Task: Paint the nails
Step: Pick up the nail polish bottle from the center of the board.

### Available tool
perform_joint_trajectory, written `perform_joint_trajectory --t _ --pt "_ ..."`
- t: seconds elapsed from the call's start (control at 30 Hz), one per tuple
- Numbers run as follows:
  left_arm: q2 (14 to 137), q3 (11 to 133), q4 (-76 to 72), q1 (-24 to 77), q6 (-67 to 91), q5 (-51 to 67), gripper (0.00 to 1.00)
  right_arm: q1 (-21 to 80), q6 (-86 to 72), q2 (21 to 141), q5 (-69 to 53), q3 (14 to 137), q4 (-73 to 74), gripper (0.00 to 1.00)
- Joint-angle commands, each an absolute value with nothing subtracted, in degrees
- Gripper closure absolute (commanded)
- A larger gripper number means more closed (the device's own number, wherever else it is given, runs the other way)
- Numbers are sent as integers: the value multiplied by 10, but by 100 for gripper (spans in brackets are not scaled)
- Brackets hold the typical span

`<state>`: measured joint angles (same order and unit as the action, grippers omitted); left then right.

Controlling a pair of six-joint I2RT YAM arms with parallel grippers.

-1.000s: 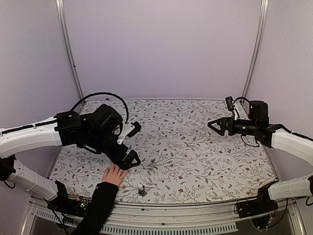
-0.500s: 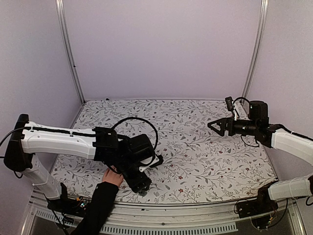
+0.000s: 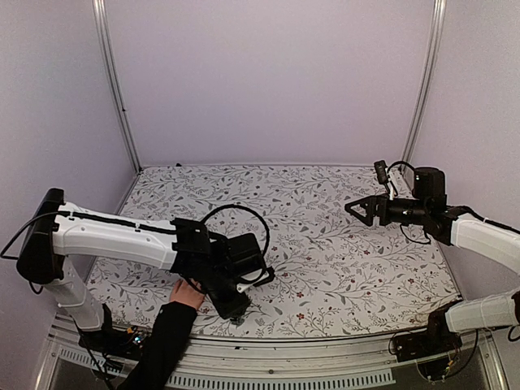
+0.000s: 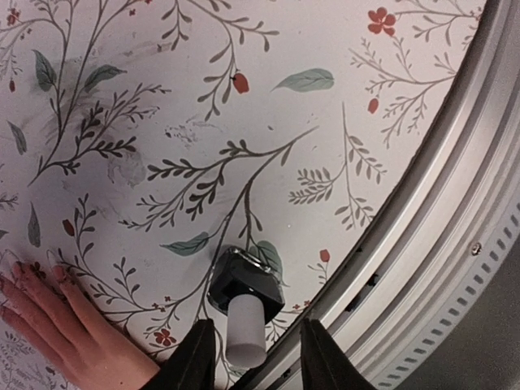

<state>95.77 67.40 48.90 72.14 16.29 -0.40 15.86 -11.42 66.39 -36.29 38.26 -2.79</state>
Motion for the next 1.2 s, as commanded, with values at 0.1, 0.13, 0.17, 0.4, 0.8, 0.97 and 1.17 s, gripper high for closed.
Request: perform_joint_trajectory --t 0.1,0.13,0.17,0.4,0.8,0.97,1.17 --pt "969 668 485 729 153 11 65 163 -107 666 -354 392 -26 1" --pt "971 668 486 729 153 12 65 163 -107 667 -354 392 -26 1" --pt "972 667 487 729 153 12 66 163 -107 667 -354 392 -26 1" --pt "970 660 493 729 150 9 67 163 -108 674 -357 391 -31 1" --pt "968 657 499 729 148 2 82 163 -107 675 -360 392 -30 1" --pt "960 656 508 728 132 -11 96 163 -109 670 -379 387 -45 1" --pt "944 687 513 728 88 -26 100 173 -114 648 -425 393 -48 1"
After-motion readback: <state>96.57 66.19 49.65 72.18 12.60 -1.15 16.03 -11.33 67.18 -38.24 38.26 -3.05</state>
